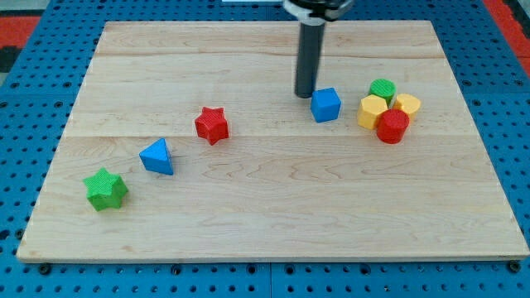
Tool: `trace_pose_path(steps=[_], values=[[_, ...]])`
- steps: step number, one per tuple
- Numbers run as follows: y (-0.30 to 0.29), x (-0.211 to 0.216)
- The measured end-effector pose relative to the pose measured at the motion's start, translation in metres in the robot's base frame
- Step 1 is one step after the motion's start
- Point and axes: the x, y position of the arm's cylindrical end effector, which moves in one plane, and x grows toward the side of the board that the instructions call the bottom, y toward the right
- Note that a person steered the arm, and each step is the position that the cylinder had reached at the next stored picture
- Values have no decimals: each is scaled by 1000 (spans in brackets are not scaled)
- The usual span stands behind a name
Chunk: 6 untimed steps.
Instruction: Push red star below yellow hexagon
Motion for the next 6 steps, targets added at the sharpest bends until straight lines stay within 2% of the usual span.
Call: trace_pose_path(steps=[1,2,3,4,5,6], values=[[-23,31],[39,28],[37,27],[-65,12],[-160,19],[-176,60]])
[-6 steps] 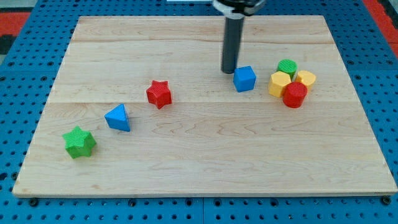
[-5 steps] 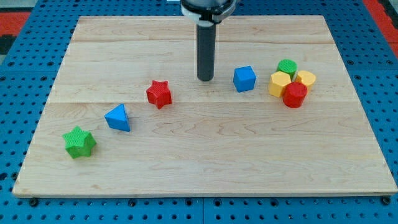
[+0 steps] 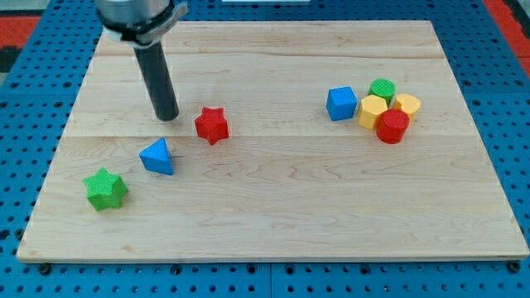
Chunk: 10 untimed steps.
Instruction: Push red star below yellow hexagon
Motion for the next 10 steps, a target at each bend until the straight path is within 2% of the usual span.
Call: trace_pose_path(steps=[1,2,3,4,5,6,7,8,9,10], values=[[59,3],[147,5],[195,11],[207,45],[212,46],[204,66],[241,64],[244,35],[239,26],[201,32]])
